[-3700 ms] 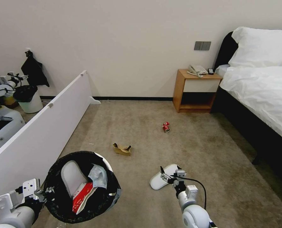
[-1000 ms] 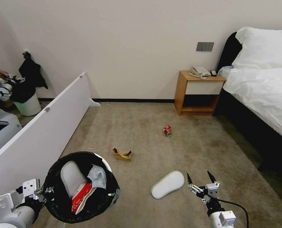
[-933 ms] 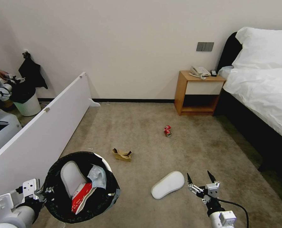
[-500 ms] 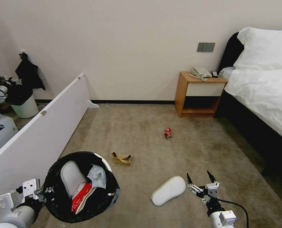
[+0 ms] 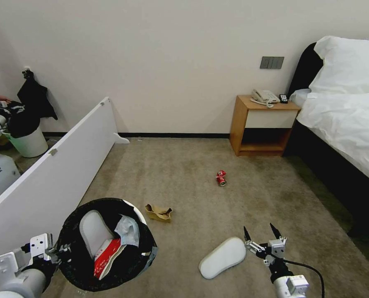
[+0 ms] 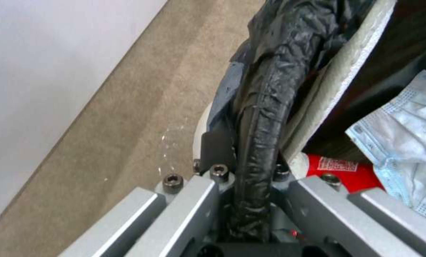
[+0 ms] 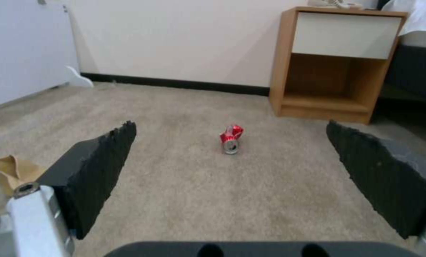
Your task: Pick up the trash bin, then pick up the garbage from the floor and place it into the trash bin.
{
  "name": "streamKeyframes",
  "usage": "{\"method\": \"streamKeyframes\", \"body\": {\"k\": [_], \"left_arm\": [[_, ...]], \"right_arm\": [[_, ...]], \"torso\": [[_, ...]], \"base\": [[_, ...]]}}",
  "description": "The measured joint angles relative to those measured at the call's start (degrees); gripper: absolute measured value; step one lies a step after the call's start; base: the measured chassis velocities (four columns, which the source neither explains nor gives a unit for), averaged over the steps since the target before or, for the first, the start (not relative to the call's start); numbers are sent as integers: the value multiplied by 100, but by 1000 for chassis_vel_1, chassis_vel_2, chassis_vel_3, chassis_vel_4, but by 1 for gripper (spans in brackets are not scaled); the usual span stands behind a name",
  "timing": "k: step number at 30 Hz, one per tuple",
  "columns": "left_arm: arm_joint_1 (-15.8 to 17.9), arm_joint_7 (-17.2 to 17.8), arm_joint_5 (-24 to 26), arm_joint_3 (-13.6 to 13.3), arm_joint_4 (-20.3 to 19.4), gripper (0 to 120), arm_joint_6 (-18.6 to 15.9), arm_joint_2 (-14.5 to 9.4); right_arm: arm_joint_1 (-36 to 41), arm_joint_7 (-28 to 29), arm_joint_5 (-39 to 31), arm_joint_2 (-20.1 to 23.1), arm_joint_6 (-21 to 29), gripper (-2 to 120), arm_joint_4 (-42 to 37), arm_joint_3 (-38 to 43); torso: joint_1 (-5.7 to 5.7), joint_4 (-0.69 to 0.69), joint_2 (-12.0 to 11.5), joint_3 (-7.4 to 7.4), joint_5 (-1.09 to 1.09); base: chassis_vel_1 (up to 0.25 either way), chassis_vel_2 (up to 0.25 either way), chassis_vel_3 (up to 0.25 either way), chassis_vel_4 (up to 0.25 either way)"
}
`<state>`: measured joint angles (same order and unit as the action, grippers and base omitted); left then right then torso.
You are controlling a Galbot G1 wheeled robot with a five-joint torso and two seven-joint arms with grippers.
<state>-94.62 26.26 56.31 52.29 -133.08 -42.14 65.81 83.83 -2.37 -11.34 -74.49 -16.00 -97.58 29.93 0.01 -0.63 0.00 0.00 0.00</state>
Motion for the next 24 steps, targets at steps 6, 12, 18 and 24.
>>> {"method": "streamKeyframes", "body": {"k": [6,12,18,24], "left_arm": [[8,3,7,0,0,0,0,-8],[12,7,9,3,-6,0,0,-14],[-25,10,9,27,-20,0,1,-2],[-126,7,8,100,-62,0,0,22]], "right_arm": [[-9,-9,-31,9,2,100,18,-20],[-23,-18,-48,32,0,100,26,-37],[-47,90,-332,168,238,100,52,-175],[-193,309,-663,433,384,100,231,-437]], "torso": [[0,-1,0,0,0],[0,-1,0,0,0],[0,-1,0,0,0],[0,0,0,0,1]], "base": [[-73,60,64,-69],[-77,79,82,-73],[-34,33,30,-26],[0,0,0,0]]}}
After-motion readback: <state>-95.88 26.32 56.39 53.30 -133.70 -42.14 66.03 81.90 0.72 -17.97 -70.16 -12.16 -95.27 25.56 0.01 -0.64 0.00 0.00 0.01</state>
